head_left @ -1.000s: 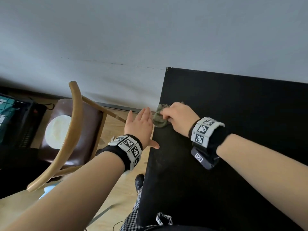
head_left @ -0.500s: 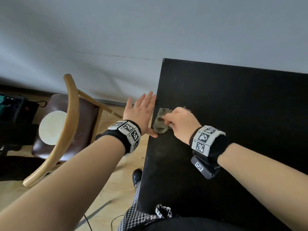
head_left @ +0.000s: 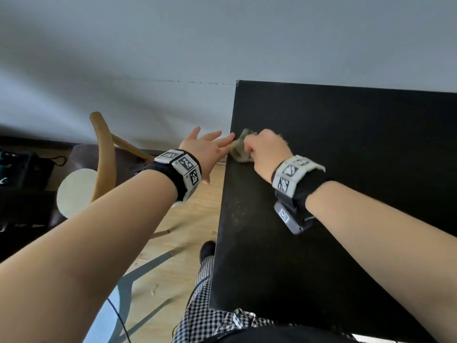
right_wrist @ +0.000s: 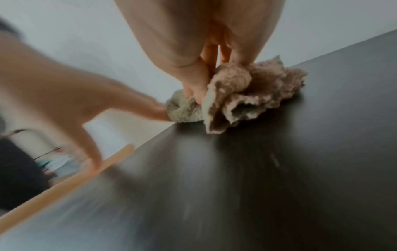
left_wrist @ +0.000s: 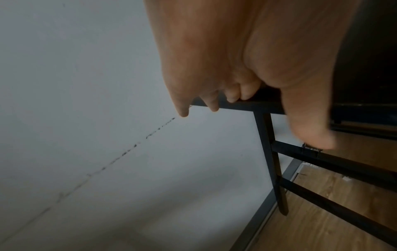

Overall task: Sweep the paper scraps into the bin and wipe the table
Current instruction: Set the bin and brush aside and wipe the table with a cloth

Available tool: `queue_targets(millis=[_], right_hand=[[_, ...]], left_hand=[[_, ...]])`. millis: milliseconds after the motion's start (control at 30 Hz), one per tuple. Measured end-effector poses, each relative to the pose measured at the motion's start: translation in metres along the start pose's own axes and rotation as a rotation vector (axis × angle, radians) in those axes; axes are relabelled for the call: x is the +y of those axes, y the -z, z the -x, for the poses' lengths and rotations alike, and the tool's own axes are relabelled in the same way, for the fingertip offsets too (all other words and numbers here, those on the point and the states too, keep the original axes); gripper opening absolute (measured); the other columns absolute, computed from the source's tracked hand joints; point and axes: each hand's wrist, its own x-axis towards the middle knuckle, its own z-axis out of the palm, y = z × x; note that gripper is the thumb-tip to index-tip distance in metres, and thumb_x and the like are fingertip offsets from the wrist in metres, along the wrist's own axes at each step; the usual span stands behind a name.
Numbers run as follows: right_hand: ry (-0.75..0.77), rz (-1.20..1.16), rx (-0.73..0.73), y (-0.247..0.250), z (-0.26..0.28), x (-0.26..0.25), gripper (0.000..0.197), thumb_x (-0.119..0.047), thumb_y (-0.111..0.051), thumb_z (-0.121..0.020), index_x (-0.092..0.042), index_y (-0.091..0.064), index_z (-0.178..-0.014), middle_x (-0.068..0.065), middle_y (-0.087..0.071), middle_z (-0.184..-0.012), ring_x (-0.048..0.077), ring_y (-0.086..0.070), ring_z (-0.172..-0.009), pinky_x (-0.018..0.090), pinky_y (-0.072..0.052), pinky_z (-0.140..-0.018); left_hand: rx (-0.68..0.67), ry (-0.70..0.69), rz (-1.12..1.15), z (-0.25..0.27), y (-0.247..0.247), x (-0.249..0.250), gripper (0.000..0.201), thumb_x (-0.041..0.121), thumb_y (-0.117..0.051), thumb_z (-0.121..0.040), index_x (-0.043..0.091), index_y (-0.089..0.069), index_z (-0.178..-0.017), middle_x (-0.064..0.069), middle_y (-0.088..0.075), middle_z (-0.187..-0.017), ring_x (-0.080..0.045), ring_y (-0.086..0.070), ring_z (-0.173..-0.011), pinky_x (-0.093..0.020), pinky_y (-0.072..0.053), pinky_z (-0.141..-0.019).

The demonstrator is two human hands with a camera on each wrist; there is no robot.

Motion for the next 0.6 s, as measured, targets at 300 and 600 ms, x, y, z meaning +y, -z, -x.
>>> queue_targets(millis=[300,600], right_hand=[[0.073,-0.124,-0.16,-0.021,0.05,-0.014,0.02,-0.01,-0.049,-0.092,-0.019,-0.061,-0.104,0.007,-0.056,-0.109,0.025,-0.059,-0.095,0.041,-0.049,-0.088],[-0.053,-0.237,0.03,-0.04,0.043,-0.038,0.022,-0.005,-0.048,-0.089,-0.015,-0.066,-0.097,0.01,-0.057,-0.109,0.028,-0.059,-0.097,0.042,-0.047,-0.09]], left_hand=[[0.052,-0.071,0.026,0.0,0.004,-0.01,0.086,-0.002,-0.046,-0.088,0.031,0.002,-0.152,0.017,0.006,-0.158,-0.013,-0.003,-0.146,-0.05,-0.005,-0.117],[0.068,-0.141,0.006,-0.003,0.002,-0.024,0.077,-0.001,-0.036,-0.093,0.033,0.0,-0.152,0.019,0.006,-0.157,-0.013,-0.007,-0.146,-0.049,-0.005,-0.117]])
